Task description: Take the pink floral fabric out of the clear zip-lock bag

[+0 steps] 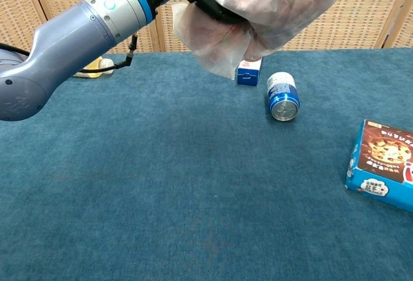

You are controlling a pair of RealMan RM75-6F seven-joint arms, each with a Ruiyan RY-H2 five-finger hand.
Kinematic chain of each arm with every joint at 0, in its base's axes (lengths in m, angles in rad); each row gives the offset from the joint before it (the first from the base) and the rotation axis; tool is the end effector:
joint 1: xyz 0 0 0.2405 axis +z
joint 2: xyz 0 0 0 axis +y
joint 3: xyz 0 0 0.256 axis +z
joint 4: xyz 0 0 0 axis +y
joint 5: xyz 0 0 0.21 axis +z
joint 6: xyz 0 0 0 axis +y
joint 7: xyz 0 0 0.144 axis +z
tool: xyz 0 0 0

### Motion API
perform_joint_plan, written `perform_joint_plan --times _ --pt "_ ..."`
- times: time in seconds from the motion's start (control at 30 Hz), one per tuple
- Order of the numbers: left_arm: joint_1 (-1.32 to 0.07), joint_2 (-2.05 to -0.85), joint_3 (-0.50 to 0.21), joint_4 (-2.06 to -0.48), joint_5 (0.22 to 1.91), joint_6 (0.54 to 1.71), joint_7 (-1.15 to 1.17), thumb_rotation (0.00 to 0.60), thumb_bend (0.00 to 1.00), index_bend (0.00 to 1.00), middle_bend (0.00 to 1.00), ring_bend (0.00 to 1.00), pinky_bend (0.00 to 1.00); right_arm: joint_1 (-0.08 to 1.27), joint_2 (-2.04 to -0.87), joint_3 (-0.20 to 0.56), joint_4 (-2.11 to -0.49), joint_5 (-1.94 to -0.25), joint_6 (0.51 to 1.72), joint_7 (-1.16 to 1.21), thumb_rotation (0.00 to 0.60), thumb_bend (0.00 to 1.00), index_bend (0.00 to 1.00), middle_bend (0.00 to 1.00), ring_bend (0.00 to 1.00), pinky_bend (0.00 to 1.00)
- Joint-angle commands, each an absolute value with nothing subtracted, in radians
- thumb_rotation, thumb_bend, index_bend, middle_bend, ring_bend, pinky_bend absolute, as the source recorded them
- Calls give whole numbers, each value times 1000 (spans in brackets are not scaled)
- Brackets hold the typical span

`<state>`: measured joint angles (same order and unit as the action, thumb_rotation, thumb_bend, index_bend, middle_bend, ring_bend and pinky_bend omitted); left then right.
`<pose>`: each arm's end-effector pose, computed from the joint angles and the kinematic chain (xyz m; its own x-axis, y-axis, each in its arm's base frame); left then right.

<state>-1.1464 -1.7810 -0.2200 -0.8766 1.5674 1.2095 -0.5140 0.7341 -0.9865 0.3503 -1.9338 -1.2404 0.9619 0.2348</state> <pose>0.0034 0.4178 -0.0102 0.0578 0.0988 0.9934 0.5992 -0.7994 0.0447 -0.0748 -0.3415 0.1514 0.0331 -0.2614 0.9647 -0.8812 -0.4631 -0.0953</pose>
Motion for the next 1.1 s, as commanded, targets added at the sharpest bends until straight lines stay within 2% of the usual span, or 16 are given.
perform_joint_plan --times 0.03,0.1,0.17,0.27,0.37,0.47,0.6,0.7,0.8,0.87,0.93,1.03,1.1 --pt "-1146 -1778 -219 -882 1568 1209 -510 600 391 570 524 528 626 738 -999 352 -1935 -1227 968 225 600 20 380 69 37 42" --pt "-1146 -1776 -219 -885 1567 1208 -506 600 392 570 524 528 626 741 -1008 354 -1932 -1221 974 220 600 103 462 71 37 42" --pt "-1146 -1774 -220 -889 1565 1206 -504 600 392 570 524 527 626 742 -1017 357 -1928 -1216 982 213 600 276 574 76 37 42" --pt "-1146 -1770 -219 -893 1565 1205 -501 600 392 570 524 527 626 741 -1029 359 -1926 -1210 996 204 600 512 672 83 37 42" --pt "-1144 -1768 -220 -896 1563 1205 -500 600 392 569 524 528 626 738 -1036 358 -1926 -1211 1010 193 600 653 725 91 37 42" --pt "-1142 -1766 -220 -899 1561 1205 -499 600 392 570 524 528 626 735 -1039 357 -1926 -1210 1015 191 600 708 749 97 37 42" --pt "-1139 -1763 -220 -900 1560 1207 -495 600 391 570 513 524 626 730 -1039 356 -1930 -1212 1021 191 600 720 759 100 37 42" --pt "-1137 -1759 -217 -900 1561 1205 -482 600 392 563 444 464 623 728 -1041 358 -1934 -1214 1027 193 600 721 759 103 37 42" --pt "-1132 -1751 -209 -907 1559 1192 -456 600 392 411 283 293 500 724 -1046 363 -1937 -1224 1043 197 600 721 759 110 37 42" --pt "-1129 -1741 -204 -919 1557 1181 -439 600 391 234 135 141 356 721 -1048 364 -1937 -1232 1051 198 600 721 759 114 37 42" --pt "-1123 -1729 -202 -933 1553 1175 -423 600 372 123 49 56 270 717 -1048 365 -1939 -1242 1061 202 600 721 759 118 37 42" --pt "-1113 -1714 -201 -954 1546 1171 -414 600 328 28 1 2 200 711 -1048 363 -1940 -1257 1069 209 600 720 759 125 37 42" --pt "-1105 -1702 -199 -965 1544 1171 -412 600 311 11 0 0 188 708 -1045 361 -1940 -1264 1071 213 600 721 759 126 38 42"
